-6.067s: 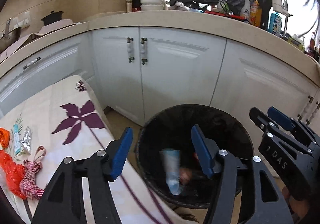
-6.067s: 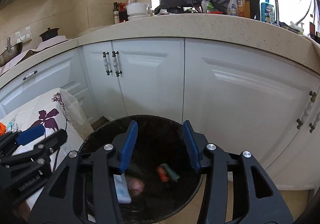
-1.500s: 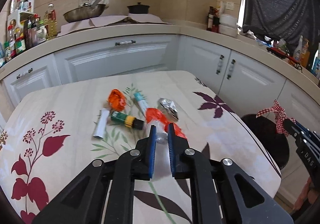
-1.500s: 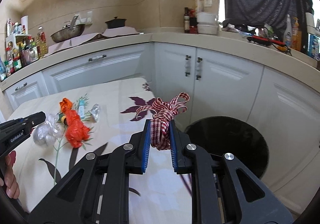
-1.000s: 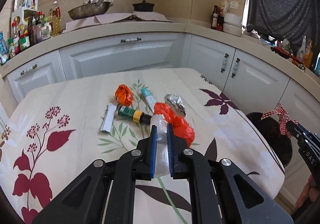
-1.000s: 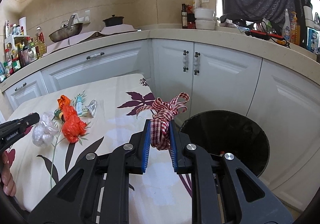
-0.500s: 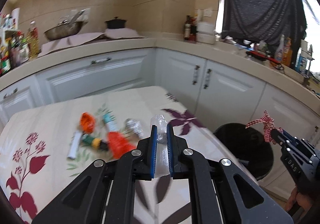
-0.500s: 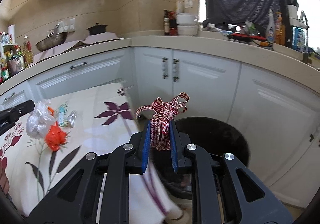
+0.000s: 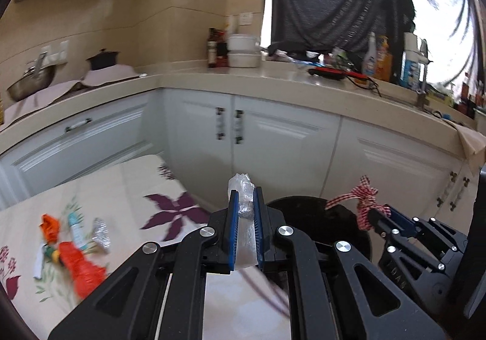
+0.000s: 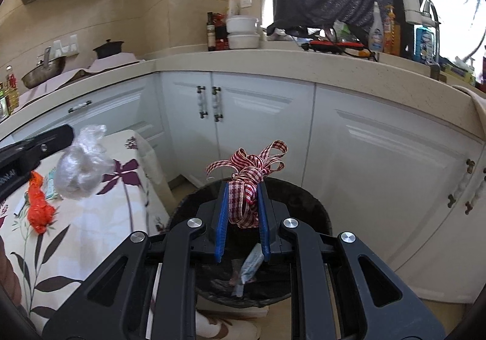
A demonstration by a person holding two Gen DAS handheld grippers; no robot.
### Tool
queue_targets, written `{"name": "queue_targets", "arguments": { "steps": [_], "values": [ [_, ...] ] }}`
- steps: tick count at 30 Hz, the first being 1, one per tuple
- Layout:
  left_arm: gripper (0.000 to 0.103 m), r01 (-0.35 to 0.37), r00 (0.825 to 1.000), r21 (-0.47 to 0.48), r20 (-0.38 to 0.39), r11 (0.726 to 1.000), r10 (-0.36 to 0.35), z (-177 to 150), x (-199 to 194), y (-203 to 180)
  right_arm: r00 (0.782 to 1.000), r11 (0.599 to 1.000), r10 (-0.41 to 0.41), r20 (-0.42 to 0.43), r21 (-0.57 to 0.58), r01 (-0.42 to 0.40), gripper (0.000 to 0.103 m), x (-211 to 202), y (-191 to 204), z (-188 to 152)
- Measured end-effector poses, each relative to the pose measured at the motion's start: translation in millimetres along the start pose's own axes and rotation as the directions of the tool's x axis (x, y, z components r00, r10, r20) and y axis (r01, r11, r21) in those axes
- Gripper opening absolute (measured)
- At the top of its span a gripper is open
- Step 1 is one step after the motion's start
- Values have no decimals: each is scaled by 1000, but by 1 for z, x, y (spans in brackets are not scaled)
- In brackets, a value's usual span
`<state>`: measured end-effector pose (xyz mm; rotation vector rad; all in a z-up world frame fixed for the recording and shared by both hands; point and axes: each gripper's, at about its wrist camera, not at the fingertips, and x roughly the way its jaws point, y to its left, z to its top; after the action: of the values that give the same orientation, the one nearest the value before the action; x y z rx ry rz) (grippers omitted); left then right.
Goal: Collect trash
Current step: 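Carry the clear bag and ribbon over the black bin and open both tools, then move both open tools back over the remaining trash on the table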
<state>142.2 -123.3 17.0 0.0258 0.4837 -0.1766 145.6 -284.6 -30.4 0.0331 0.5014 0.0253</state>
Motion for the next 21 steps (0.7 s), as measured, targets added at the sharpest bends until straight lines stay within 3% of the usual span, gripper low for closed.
{"name": "queue_targets", "arguments": {
  "steps": [10,12,15,21],
  "values": [
    [12,43,999,38,-29,998,-42,2,49,-32,1000,1000,-6,-20,28,7,21,26,-20,-4],
    [22,37,998,45,-54,998,-35,0,60,-35,1000,999,-11,-22,47,12,31,31,-24,-5],
    [40,19,998,41,-57,999,-16,-3,60,-32,1000,998,-16,-23,61,18,33,31,-25,-7],
    [54,-10,999,-3,-53,1000,10,-1,47,-14,1000,998,-12,-18,68,13,35,25,-22,-5]
  ]
}}
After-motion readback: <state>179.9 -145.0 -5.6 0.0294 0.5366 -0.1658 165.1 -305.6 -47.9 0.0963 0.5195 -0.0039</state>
